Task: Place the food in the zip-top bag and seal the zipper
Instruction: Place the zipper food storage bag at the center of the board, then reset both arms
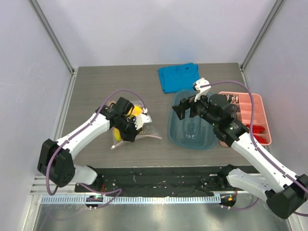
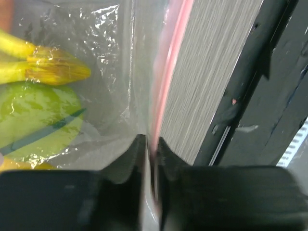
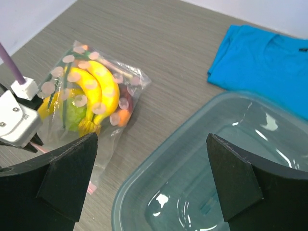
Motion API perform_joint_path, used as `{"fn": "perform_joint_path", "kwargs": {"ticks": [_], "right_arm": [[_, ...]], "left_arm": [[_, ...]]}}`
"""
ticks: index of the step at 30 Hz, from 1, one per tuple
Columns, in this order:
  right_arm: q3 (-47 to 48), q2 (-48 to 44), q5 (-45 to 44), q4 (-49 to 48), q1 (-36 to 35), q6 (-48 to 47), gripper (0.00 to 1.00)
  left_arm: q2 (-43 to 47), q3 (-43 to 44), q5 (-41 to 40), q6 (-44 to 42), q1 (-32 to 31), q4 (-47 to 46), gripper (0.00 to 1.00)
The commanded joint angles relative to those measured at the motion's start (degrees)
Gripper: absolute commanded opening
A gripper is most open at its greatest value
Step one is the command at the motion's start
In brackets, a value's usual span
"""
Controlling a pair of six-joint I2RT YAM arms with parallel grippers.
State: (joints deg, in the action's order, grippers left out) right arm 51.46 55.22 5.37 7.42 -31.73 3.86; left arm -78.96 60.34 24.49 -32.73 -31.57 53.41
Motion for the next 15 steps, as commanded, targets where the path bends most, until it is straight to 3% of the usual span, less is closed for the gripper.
{"fn": "perform_joint_path", "kwargs": {"ticks": [1, 4, 5, 10, 11, 15], "right_arm": [[-1.4, -1.3, 0.5, 1.4, 2.1, 3.4, 1.00], [-2.4, -1.6, 2.5, 1.9, 4.4, 6.2, 1.00], [-2.6, -1.9, 2.5, 2.1, 4.8, 6.5, 1.00], [-3.0, -3.8, 2.7, 4.1, 7.7, 8.4, 1.00], [-3.2, -4.1, 2.9, 4.2, 8.5, 8.8, 1.00], [-3.9, -4.8, 5.0, 3.6, 11.0, 11.9, 1.00]], "left_arm": [[2.8, -4.7, 4.7, 8.7, -1.0, -9.8, 0.22], [3.5, -4.9, 6.0, 10.8, -1.2, -9.4, 0.39], [3.8, -4.0, 6.3, 11.3, -1.2, -6.1, 0.52], [8.5, 8.0, 7.4, 12.3, -1.0, 6.1, 0.71], [9.8, 10.8, 7.0, 13.0, -0.9, 6.8, 0.99], [14.4, 16.3, 5.5, 21.4, 2.7, 6.2, 1.00]]}}
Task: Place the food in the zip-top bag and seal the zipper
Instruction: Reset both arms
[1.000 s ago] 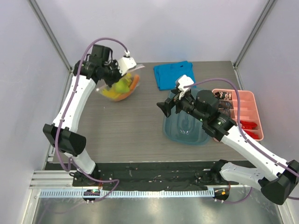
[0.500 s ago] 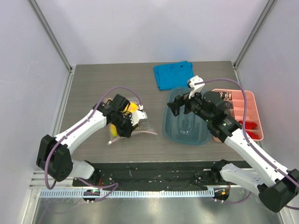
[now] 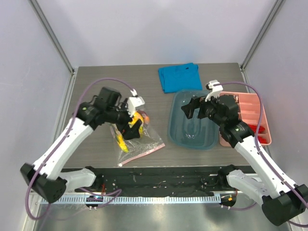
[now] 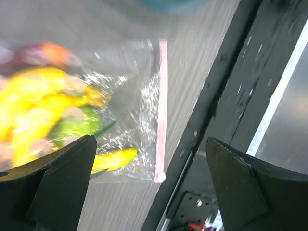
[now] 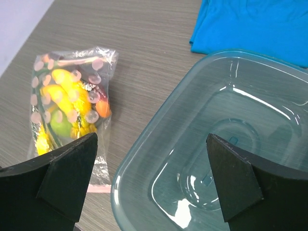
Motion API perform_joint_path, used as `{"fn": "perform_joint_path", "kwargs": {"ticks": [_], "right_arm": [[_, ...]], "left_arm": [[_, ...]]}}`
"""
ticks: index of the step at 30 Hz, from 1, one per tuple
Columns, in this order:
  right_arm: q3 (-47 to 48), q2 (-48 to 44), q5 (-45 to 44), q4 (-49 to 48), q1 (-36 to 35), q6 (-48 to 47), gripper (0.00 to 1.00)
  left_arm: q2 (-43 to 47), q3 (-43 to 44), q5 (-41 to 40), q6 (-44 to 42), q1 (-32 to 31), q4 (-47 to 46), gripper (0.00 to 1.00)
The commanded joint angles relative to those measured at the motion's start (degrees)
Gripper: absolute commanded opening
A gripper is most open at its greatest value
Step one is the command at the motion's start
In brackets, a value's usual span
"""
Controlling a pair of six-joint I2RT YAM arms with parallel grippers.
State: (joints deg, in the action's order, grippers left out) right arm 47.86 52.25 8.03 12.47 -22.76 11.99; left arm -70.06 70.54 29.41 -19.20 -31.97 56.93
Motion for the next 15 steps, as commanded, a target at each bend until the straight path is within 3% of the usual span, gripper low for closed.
{"fn": "perform_joint_path", "kwargs": {"ticks": [1, 6, 8, 15], "right_arm": [[-0.4, -2.1, 2.3, -1.6, 2.6, 4.2, 1.00], [-0.8, -3.3, 2.2, -1.6, 7.7, 6.6, 1.00], [-1.7, -4.1, 2.3, -1.0, 8.8, 7.4, 1.00], [-3.6, -4.1, 4.1, 2.0, 11.2, 9.1, 1.00]], "left_arm": [[5.3, 7.7, 0.6, 9.1, 4.3, 3.4, 1.00], [-1.9, 19.1, 7.6, 17.6, 17.4, 8.1, 1.00], [-2.3, 18.3, 7.6, 24.1, 22.7, 4.2, 1.00], [-5.0, 10.7, -0.1, 27.5, 27.5, -0.1, 1.00]]}}
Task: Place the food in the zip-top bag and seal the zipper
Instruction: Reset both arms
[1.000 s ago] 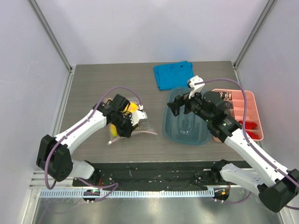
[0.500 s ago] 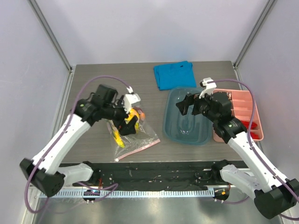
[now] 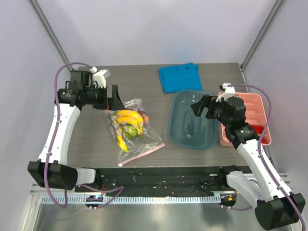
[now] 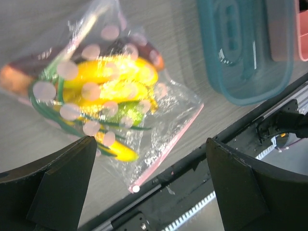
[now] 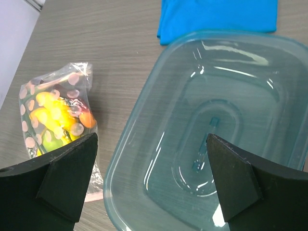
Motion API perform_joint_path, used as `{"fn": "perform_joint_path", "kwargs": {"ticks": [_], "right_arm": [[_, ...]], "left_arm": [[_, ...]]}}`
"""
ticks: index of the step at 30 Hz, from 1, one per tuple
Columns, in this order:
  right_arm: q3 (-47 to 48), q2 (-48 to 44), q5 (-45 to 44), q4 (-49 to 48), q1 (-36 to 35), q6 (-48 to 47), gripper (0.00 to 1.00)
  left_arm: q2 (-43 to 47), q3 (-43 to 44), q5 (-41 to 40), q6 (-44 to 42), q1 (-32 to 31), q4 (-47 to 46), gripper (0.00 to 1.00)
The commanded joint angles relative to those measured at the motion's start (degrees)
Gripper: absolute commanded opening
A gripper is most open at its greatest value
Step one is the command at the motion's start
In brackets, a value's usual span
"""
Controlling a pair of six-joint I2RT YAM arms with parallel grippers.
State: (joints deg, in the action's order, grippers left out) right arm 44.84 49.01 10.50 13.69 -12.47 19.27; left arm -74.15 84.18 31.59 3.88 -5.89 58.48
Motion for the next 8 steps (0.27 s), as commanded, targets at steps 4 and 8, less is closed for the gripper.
{"fn": "perform_joint_path", "kwargs": {"ticks": [4, 8], "right_arm": [[-1.2, 0.0, 2.0, 0.9, 1.0, 1.7, 1.00], [-0.1, 1.5, 2.0, 0.5, 1.2, 0.5, 1.00]], "left_arm": [[-0.6, -8.7, -2.5, 3.9, 2.6, -4.0, 1.00], [-1.3, -8.0, -3.8, 3.3, 2.6, -4.5, 1.00]]}}
